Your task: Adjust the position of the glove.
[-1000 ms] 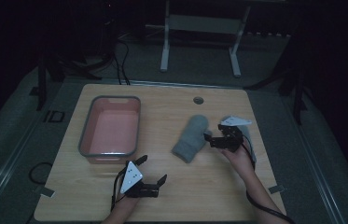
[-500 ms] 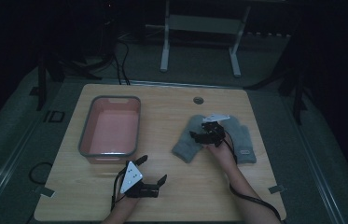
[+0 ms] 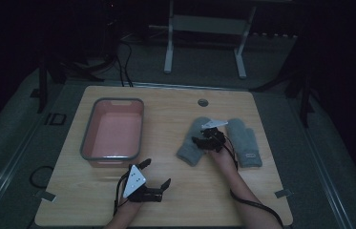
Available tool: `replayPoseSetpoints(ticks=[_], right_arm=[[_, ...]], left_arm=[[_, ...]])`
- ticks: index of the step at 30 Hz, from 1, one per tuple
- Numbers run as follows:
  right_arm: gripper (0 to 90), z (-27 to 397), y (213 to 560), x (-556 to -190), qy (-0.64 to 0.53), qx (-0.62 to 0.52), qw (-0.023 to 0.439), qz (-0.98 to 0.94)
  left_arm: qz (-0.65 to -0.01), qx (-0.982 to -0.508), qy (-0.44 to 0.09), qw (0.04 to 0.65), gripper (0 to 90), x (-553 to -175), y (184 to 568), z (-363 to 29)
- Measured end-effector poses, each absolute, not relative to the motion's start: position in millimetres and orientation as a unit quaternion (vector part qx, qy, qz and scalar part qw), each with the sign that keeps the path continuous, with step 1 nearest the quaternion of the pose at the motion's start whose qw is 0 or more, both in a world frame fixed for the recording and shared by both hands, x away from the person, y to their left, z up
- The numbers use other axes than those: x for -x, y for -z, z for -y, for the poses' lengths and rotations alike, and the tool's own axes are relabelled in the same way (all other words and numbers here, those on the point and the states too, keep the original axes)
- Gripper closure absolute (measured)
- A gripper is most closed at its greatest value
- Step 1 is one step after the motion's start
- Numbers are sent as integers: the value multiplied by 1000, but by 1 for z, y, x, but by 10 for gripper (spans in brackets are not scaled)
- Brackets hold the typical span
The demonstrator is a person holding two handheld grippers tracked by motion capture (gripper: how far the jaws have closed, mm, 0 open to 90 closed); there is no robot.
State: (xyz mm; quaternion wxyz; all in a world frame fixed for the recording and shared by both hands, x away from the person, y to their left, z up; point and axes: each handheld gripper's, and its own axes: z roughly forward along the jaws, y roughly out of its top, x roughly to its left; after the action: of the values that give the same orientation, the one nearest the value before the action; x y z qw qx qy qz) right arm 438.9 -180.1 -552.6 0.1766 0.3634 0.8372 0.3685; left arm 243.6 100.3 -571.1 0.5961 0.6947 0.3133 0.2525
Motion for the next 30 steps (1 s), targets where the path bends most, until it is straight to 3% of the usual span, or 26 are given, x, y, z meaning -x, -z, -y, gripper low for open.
replayPoseSetpoints(ticks=[3,6,19,30], right_arm=[[734,181,551,-437,-372,-359,176,-837],[801,180,545,-435,-376,-345,171,-843],[808,181,506,-400,-429,-214,121,-869],[758,177,542,-409,-397,-201,86,-892]], left_arm=[[-314,-695,-252,596,24,-244,571,-100],[-314,-694,-252,597,24,-244,571,-101],[-314,-694,-252,596,24,-244,571,-100],[-315,-694,-251,597,24,-244,571,-101]])
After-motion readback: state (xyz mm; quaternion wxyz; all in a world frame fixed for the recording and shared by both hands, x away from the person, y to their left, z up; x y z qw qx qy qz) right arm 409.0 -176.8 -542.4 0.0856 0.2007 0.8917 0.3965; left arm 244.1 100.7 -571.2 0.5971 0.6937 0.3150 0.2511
